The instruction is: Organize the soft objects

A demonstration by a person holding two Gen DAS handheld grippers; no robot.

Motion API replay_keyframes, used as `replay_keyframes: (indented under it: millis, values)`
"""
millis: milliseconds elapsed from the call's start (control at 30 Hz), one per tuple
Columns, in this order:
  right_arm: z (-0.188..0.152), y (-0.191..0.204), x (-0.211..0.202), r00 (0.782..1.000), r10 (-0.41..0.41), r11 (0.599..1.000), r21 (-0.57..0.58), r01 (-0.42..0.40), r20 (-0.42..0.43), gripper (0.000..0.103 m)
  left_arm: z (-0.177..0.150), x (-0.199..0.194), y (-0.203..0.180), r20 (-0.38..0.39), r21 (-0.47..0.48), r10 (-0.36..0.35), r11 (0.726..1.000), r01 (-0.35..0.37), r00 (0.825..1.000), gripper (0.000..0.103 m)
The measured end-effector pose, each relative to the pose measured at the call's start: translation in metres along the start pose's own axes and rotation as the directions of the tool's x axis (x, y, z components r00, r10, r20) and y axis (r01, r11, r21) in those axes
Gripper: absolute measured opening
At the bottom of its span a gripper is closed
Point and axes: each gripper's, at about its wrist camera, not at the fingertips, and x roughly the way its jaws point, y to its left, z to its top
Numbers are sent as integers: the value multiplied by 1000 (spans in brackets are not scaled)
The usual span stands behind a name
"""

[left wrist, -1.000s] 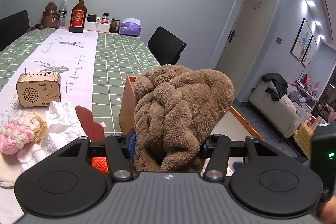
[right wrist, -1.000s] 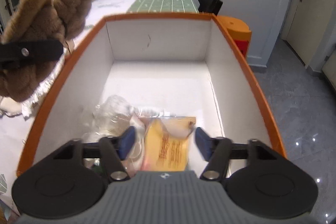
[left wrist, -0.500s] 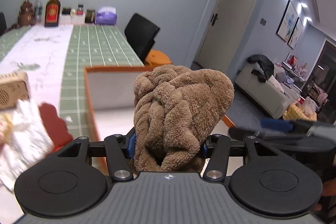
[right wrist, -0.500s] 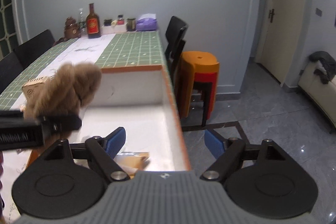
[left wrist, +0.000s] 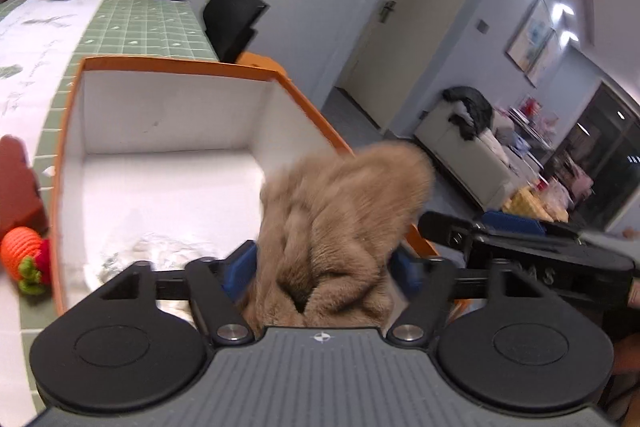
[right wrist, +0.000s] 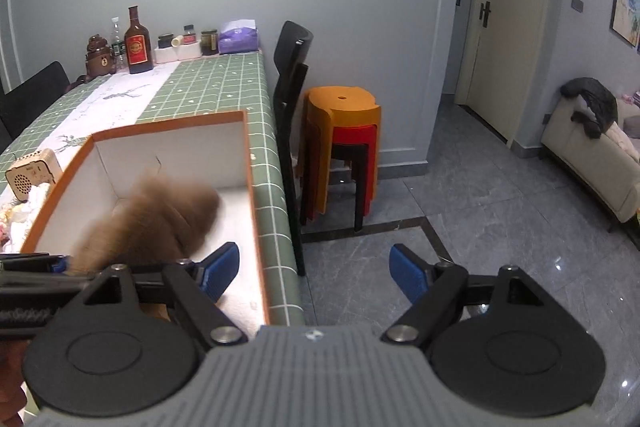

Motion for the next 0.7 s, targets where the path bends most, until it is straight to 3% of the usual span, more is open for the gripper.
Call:
replay_keyframes:
  millis: [133, 267, 333, 433, 467, 500, 567, 700]
  values:
    - [0, -5, 0, 1000, -16, 1000, 10, 16, 4, 81, -7, -8, -13, -10, 104, 40, 994, -38, 999, 95]
    - [1, -7, -4, 1000, -5, 1000, 22, 4, 28, 79, -6, -27, -6, 48, 71, 58, 996, -62, 997, 95]
    - [2, -4, -6, 999, 25, 1000, 9, -25, 39, 74, 0, -33, -2, 59, 32, 119, 992, -121, 991, 95]
    - [5, 8, -7, 996, 84, 994, -67, -81, 30, 57, 6, -39, 8, 35, 2, 241, 970, -241, 970, 95]
    - [7, 13, -7, 994, 101, 990, -100, -98, 31, 45, 6, -42, 11, 33, -4, 272, 962, -272, 962, 93]
    - [8, 18, -6, 993, 110, 987, -118, -105, 35, 29, 6, -46, 13, 41, -4, 274, 962, -274, 961, 89]
    - [13, 27, -2, 991, 135, 981, -144, -132, 11, 16, 6, -57, 15, 55, -2, 257, 966, -258, 965, 90]
    - [21, 44, 14, 980, 184, 956, -217, -198, -80, 10, 4, -73, 13, 87, 14, 294, 955, -296, 952, 91]
